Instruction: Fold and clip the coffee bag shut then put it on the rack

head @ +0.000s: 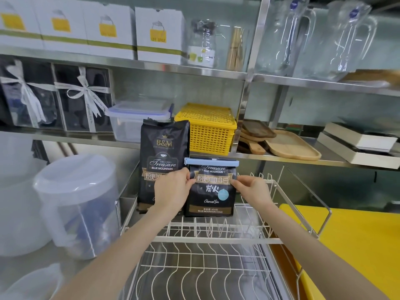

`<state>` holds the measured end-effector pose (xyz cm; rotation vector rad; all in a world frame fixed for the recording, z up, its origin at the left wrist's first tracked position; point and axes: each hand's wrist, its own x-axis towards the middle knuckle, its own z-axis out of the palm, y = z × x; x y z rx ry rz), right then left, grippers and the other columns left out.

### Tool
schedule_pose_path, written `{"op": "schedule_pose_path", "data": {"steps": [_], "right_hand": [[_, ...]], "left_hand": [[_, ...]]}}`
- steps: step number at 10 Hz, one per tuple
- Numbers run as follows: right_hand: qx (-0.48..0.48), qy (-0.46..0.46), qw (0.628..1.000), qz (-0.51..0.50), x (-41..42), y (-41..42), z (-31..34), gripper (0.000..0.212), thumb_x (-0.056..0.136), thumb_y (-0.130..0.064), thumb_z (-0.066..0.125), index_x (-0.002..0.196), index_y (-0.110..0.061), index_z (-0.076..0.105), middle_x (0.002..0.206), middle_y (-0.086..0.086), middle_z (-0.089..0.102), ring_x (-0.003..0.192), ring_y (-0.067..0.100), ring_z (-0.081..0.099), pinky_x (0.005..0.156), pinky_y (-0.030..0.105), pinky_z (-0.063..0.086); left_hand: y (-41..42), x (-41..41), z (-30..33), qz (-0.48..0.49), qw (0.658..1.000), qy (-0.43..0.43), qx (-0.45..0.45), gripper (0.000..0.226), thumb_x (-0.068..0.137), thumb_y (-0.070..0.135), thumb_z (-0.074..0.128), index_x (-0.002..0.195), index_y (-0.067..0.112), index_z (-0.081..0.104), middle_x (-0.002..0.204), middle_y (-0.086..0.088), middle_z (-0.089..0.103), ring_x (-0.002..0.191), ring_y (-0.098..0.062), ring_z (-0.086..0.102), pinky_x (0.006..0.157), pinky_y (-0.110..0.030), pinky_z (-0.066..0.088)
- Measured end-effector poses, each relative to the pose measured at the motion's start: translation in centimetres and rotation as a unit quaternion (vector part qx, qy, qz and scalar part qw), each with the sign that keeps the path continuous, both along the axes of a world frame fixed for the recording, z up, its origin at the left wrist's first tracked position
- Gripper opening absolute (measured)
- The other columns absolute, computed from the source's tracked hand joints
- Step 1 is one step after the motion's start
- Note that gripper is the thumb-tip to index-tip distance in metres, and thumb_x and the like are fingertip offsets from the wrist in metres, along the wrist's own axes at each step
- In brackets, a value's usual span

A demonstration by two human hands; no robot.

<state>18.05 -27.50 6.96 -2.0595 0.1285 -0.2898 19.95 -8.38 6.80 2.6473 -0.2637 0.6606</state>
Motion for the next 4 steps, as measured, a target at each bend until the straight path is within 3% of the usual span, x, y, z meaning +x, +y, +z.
{"op": "schedule_pose_path", "data": {"steps": [2, 3, 4], "right_hand": [[-0.070, 0.039, 0.997, -0.002, 0.0, 0.7, 0.2, 0.026, 0.082, -0.022, 0.059, 0.104, -0.009, 0.060, 0.106, 0.014, 0.069, 0.098, 0.027, 0.061, 0.089, 0.047, 0.051], [-0.085, 0.122, 0.988, 0.035, -0.8, 1.1, 1.4, 0.037, 0.083, -0.024, 0.058, 0.117, -0.010, 0.051, 0.121, 0.015, 0.061, 0.110, 0.029, 0.055, 0.097, 0.043, 0.045], [-0.121, 0.139, 0.982, 0.050, -1.2, 1.2, 2.3, 0.052, 0.084, -0.028, 0.056, 0.130, -0.013, 0.037, 0.132, 0.015, 0.051, 0.122, 0.030, 0.045, 0.104, 0.043, 0.039]], "left_hand": [[0.0, 0.0, 0.8, -0.003, 0.998, 0.047, 0.029, 0.026, 0.087, 0.035, 0.050, 0.091, 0.011, 0.057, 0.091, -0.009, 0.071, 0.086, -0.028, 0.064, 0.064, -0.035, 0.048], [0.3, -0.5, 2.1, -0.011, 0.992, 0.122, -0.025, 0.025, 0.087, 0.032, 0.052, 0.097, 0.012, 0.060, 0.101, -0.009, 0.070, 0.095, -0.029, 0.062, 0.074, -0.038, 0.049], [0.7, -1.0, 2.8, -0.007, 0.989, 0.132, -0.063, 0.024, 0.087, 0.031, 0.050, 0.101, 0.014, 0.060, 0.107, -0.007, 0.069, 0.100, -0.027, 0.061, 0.079, -0.038, 0.050]]}}
